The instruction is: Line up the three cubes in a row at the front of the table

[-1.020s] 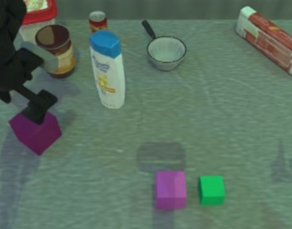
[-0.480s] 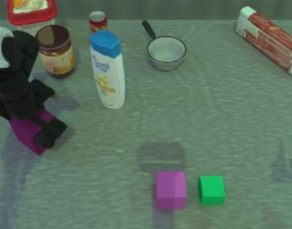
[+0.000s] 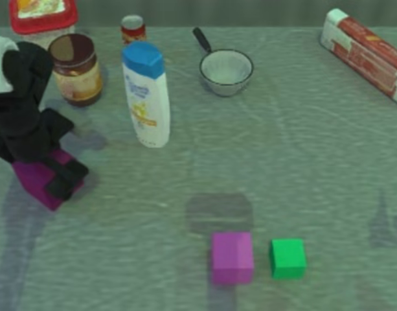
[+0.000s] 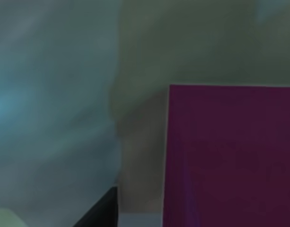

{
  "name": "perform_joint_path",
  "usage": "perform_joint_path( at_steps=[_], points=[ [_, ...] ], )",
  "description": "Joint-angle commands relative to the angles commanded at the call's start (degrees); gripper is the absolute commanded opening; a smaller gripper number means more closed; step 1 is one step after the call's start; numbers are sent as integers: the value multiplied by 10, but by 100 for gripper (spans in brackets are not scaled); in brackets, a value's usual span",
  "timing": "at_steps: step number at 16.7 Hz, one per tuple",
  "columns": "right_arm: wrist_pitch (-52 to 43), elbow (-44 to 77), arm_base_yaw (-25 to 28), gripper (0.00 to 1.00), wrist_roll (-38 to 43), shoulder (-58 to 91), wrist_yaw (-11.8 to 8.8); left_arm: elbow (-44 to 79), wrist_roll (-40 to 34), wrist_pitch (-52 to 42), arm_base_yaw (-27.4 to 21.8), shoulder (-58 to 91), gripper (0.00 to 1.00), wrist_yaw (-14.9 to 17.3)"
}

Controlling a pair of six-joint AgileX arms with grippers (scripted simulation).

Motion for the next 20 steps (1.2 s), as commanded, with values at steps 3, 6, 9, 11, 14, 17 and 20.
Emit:
perform_joint_path(
  at_steps=[3, 6, 9, 11, 14, 17, 20],
  points=[
    [0, 0, 0, 100, 0, 0, 0, 0, 0, 0, 0, 0, 47, 0],
    [0, 0, 0, 100, 0, 0, 0, 0, 0, 0, 0, 0, 25, 0],
    [0, 0, 0, 100, 0, 0, 0, 0, 0, 0, 0, 0, 2, 0],
    [0, 0, 0, 100, 0, 0, 0, 0, 0, 0, 0, 0, 0, 0],
    [0, 0, 0, 100, 0, 0, 0, 0, 0, 0, 0, 0, 0, 0],
    [0, 0, 0, 100, 0, 0, 0, 0, 0, 0, 0, 0, 0, 0],
    [0, 0, 0, 100, 0, 0, 0, 8, 0, -12, 1, -7, 0, 1]
  ],
)
